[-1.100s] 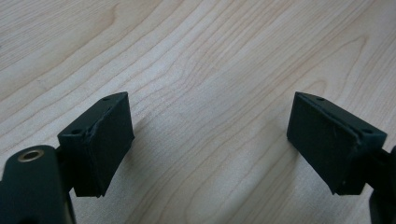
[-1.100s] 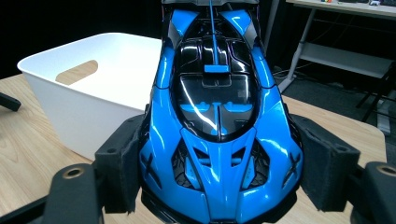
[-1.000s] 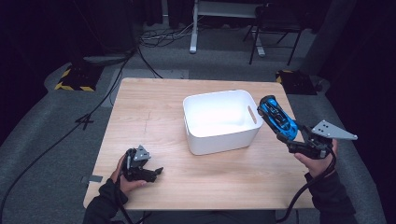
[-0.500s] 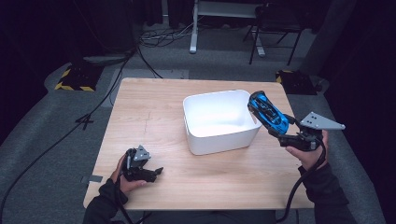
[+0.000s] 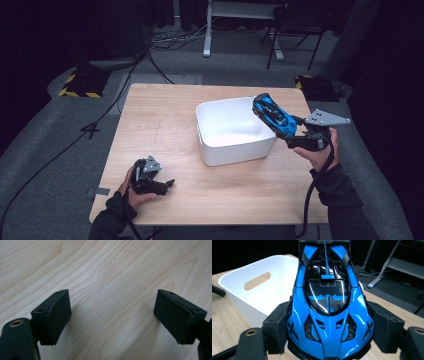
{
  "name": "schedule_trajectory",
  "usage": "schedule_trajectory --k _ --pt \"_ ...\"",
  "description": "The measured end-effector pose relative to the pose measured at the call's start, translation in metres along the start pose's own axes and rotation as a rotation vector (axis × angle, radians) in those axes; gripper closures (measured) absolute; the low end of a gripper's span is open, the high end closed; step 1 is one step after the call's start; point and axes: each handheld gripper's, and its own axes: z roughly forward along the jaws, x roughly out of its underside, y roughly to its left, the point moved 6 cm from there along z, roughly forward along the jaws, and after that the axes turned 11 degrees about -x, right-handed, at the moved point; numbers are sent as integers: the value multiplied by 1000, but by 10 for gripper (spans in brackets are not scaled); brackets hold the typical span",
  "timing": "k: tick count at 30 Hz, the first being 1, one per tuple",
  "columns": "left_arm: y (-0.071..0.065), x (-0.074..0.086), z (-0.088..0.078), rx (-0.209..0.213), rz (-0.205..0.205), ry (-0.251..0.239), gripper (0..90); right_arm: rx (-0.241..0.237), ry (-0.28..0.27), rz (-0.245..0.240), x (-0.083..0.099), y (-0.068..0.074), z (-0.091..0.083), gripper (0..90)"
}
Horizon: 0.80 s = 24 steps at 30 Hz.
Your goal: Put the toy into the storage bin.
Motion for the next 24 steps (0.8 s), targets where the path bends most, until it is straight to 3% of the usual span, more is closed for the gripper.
schedule_trajectory --k 14,24 --pt "-1 0 1 8 -5 -1 148 -15 130 -18 -8 -4 36 265" --pt "-1 0 0 8 -1 3 150 -11 258 23 -8 -15 61 264"
